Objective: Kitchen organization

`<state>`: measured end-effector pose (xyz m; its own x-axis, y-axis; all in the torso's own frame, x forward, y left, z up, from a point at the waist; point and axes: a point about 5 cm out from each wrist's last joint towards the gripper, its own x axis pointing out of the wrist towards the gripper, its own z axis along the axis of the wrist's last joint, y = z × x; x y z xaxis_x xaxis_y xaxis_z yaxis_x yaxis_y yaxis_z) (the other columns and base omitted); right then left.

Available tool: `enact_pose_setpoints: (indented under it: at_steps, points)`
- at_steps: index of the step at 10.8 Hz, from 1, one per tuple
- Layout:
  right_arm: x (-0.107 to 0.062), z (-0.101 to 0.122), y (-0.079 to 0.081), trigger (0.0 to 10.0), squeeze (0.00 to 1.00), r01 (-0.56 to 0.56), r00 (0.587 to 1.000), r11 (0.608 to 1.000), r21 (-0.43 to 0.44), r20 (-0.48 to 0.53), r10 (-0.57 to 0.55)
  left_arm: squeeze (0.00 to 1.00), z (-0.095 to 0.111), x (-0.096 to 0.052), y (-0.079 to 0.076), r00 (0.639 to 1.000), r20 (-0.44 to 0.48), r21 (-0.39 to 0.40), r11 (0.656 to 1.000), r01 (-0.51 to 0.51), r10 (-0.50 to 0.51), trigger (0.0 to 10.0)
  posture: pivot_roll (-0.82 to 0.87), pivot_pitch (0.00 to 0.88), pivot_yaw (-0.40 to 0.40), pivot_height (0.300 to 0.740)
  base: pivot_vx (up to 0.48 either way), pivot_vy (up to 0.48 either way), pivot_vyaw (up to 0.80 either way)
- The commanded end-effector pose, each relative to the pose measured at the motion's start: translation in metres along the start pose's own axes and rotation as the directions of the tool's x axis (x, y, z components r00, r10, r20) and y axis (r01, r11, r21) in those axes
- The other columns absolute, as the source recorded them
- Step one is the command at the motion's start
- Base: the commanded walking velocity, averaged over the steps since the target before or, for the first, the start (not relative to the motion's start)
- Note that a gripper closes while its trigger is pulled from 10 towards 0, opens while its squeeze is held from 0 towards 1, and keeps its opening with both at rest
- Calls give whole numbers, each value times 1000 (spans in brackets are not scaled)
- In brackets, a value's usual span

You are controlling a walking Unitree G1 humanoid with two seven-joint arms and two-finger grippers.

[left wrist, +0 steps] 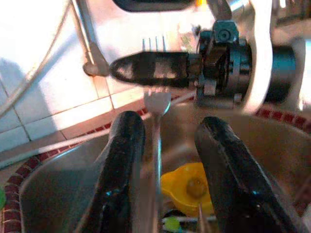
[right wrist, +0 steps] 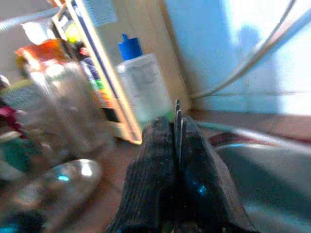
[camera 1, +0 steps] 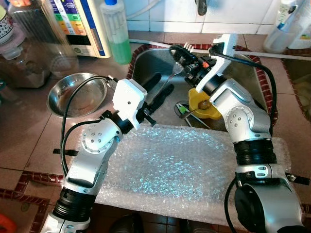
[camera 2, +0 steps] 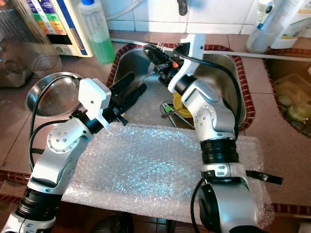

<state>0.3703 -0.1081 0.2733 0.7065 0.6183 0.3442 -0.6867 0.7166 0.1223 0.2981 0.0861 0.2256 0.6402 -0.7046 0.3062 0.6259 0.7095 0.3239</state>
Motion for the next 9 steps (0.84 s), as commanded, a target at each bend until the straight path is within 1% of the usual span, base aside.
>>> enact_pose_setpoints:
  at_steps: [1,2,3,4,5,6,7,8,9]
  points:
    - [-6,9,-3,0,0,37,999,986,-164,25,-33,1000,-8,-7,3,998,-55,-1,1000,19,-19,10000,-72,273,66,740,0,0,0]
    - [-11,9,-6,0,0,59,998,972,-227,27,-55,1000,-12,-12,7,996,-84,1,1000,16,-16,10000,-71,274,68,740,0,0,0]
    - [-16,12,-12,0,0,109,994,954,-278,45,-100,1000,-15,-15,10,993,-117,-4,1000,28,-28,10000,-71,274,69,740,0,0,0]
    - [-21,12,-18,0,0,136,991,925,-355,41,-130,1000,-19,-17,11,987,-151,4,998,57,-56,10000,-72,274,70,740,0,0,0]
    - [-25,6,-23,0,0,149,987,906,-396,9,-158,1000,-22,-17,10,977,-191,0,996,94,-93,10000,-74,272,71,740,0,0,0]
    - [-29,-4,-24,5686,0,133,985,899,-418,-41,-165,1000,-28,-18,6,958,-246,-17,989,148,-148,10000,-76,271,72,740,0,0,0]
    - [-31,-12,-24,10000,0,111,981,886,-449,-95,-171,1000,-31,-20,5,948,-267,-29,984,174,-175,10000,-78,271,72,740,0,0,0]
    - [-33,-26,-22,10000,835,63,970,886,-459,-181,-163,1000,-33,-22,6,942,-288,-18,984,176,-174,10000,-79,269,75,740,0,0,0]
    - [-36,-35,-22,10000,1000,34,957,884,-466,-239,-162,1000,-34,-23,7,938,-294,-22,983,183,-182,10000,-79,269,75,740,0,0,0]
